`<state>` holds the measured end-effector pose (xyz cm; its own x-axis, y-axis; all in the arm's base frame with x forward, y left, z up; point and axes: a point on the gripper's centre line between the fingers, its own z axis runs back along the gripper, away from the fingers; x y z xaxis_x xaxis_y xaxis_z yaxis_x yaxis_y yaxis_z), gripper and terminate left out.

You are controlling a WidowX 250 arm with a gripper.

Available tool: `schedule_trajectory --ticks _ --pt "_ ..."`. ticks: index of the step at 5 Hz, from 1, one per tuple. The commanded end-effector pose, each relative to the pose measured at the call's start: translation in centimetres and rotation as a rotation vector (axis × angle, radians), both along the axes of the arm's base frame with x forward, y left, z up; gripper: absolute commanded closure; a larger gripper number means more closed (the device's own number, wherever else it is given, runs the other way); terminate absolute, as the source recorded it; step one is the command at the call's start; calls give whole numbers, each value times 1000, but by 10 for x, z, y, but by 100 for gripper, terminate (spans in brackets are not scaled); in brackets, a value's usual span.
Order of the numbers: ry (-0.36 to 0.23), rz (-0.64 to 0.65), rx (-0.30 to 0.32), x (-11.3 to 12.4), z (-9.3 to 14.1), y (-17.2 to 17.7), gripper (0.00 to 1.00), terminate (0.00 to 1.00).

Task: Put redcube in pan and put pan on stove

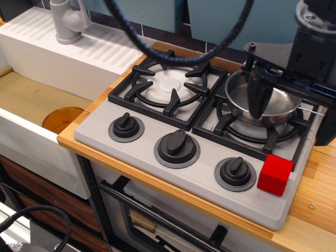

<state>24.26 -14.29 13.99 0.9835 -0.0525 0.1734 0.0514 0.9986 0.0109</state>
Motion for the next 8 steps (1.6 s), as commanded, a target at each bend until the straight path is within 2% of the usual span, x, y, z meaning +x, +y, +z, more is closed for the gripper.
schedule_trajectory --ticks 1,3,8 --pt "0 0 0 0 0 0 0 0" --pt "-62 -23 -30 11 -35 -2 0 0" --pt "-147 -48 -70 22 -84 6 0 0"
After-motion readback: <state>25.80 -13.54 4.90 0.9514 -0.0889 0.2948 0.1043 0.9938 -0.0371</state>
